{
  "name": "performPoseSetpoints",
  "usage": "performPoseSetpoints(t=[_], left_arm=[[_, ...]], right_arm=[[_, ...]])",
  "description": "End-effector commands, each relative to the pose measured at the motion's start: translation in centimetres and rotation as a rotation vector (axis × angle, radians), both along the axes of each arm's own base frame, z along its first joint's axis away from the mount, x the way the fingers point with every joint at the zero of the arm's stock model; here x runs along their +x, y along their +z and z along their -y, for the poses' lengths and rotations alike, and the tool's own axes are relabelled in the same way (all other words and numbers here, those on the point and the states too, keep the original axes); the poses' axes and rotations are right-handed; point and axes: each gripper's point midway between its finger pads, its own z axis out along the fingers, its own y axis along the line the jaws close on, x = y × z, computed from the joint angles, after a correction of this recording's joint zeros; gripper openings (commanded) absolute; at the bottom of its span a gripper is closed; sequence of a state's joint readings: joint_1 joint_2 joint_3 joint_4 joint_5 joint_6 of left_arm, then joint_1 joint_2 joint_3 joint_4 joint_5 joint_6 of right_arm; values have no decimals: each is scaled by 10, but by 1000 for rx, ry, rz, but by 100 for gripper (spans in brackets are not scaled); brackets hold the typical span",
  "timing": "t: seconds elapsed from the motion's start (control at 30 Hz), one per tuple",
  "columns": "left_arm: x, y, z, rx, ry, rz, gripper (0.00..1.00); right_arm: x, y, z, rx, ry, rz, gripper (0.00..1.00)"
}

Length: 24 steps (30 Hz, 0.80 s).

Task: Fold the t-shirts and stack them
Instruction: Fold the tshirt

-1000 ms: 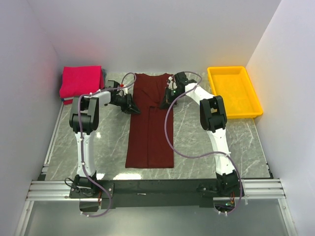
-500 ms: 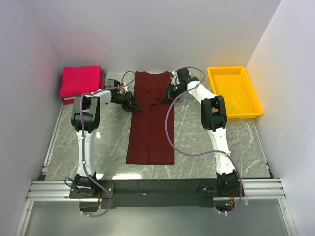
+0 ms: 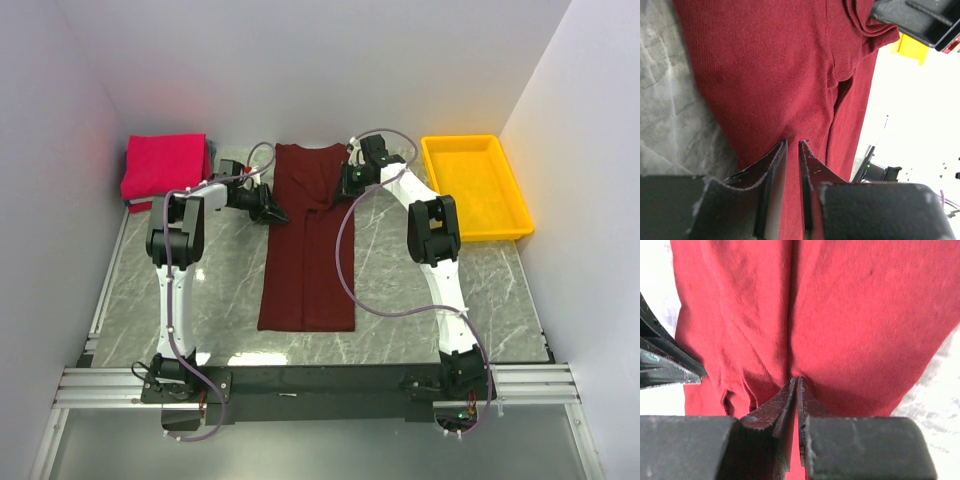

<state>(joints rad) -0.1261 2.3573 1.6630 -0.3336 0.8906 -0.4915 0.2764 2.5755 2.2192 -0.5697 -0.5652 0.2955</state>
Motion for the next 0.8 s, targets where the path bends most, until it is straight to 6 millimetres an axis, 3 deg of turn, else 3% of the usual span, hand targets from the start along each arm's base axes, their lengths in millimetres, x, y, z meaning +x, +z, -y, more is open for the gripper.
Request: performPoseSetpoints(t=[0.0,0.1,0.2,0.27,0.3,0.43,0.47,0.53,0.57,0.6,0.67,0.77], left_arm=[[12,-5,-7,83,17,68,24],[9,11,-8,83,2,106,28],[8,40,-8,72,-11,183,35],[7,70,-11,70,-9,266,41],[6,96,-12,68,-4,327,48],[-12,141,-24,88,2,466,61],[-15,147,-29,111,1,503,63],[-32,153,-33,130,-10,515,63],[-37,151,-35,138,-19,517,62],[-45,148,-37,145,-26,500,60],[-59,142,-41,156,-25,485,59],[-75,140,-46,164,-21,505,58]], right_arm=[[24,2,10,-23,-18,85,13],[28,8,12,-21,-17,105,13],[35,20,16,-45,-28,149,15],[42,31,21,-64,-42,196,18],[45,33,23,-71,-47,208,18],[34,60,28,-42,-41,196,20],[26,81,24,0,-19,199,20],[8,83,22,24,-1,152,20],[-1,101,19,68,-2,143,20],[-15,91,19,80,-4,88,19],[-29,98,14,127,-13,47,19],[-52,75,11,156,-3,-53,18]])
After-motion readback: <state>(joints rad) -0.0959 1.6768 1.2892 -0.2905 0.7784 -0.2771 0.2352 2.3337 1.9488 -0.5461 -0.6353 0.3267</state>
